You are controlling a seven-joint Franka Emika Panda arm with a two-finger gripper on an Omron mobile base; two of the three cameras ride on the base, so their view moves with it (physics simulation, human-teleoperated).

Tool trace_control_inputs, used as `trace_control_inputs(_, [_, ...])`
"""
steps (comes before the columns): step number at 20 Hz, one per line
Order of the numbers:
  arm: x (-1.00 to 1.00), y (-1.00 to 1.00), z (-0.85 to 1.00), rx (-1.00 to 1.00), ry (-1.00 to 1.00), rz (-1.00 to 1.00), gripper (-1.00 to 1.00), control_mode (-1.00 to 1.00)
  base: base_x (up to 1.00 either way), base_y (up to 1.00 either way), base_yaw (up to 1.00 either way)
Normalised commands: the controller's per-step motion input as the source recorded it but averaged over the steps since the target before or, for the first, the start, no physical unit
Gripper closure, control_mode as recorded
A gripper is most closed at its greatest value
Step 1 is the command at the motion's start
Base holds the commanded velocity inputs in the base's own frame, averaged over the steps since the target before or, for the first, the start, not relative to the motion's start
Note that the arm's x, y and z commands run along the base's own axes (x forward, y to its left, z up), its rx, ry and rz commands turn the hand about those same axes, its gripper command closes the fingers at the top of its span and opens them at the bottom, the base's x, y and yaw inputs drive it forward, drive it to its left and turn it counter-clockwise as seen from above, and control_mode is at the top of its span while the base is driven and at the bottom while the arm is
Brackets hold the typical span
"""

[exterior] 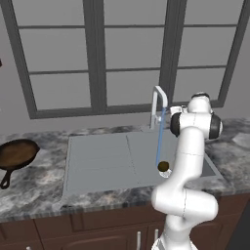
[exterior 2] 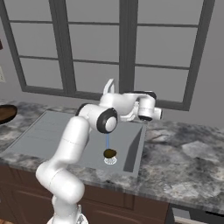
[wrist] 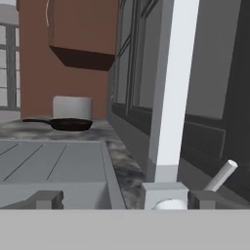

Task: Turn on the sink faucet. Then move the avocado from the counter to the sink. Turn off the sink. Move the vegetable from the sink to the pot next to the stove. Finally move the pot to the front right burner.

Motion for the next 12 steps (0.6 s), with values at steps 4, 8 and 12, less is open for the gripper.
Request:
trace_control_inputs(4, [-0.04,0.6,0.26,-0.06,-0.01,0.04,-1.0,-1.0,0.0,0.0,0.0])
trace_control_inputs(8, [-0.03,0.56,0.19,-0.06,-0.02,0.03,-1.0,-1.0,0.0,0.0,0.0])
trace_control_inputs(12, [0.0,0.14,0.05,-0.04,-0.05,0.0,-1.0,-1.0,0.0,0.0,0.0])
